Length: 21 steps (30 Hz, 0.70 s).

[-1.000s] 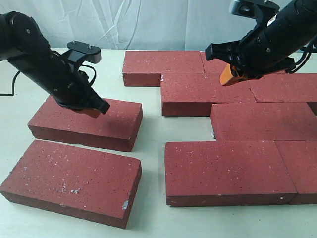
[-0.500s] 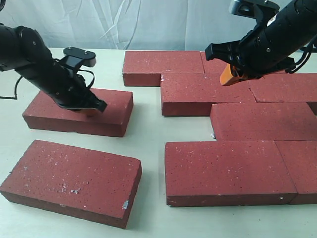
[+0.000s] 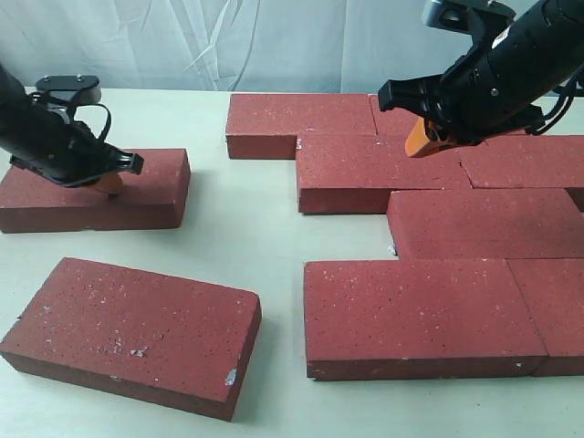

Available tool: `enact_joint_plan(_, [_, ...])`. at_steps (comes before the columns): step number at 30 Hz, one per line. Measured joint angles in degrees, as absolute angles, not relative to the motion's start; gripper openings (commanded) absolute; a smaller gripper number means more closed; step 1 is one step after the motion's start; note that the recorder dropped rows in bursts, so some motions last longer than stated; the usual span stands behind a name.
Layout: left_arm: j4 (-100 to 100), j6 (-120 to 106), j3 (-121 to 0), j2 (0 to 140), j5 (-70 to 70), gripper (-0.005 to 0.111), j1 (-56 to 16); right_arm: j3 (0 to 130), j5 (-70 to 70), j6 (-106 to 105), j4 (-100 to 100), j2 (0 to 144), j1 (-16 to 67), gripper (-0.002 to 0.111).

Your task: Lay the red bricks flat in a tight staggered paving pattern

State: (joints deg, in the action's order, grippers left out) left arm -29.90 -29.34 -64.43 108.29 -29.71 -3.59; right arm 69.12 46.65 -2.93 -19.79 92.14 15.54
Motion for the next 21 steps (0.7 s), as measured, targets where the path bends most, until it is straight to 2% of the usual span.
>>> enact_joint_plan(6, [-33.06,-29.34,-64.24,107.05,-29.82,0.0,-3.59,69.12,46.65,-2.93,-19.79,92.14,15.54,-0.001])
enact_joint_plan(13, [-33.64,-29.34,-64.24,99.25,-30.23,0.0,-3.59,69.12,46.66,-2.93,-19.79,92.14,15.54,-0.001])
enact_joint_plan(21, [-31.99,-29.13,-64.24,89.35,-39.46,0.0,-3.59,69.12,50.44,-10.78,-23.97,92.14,15.99,-0.001])
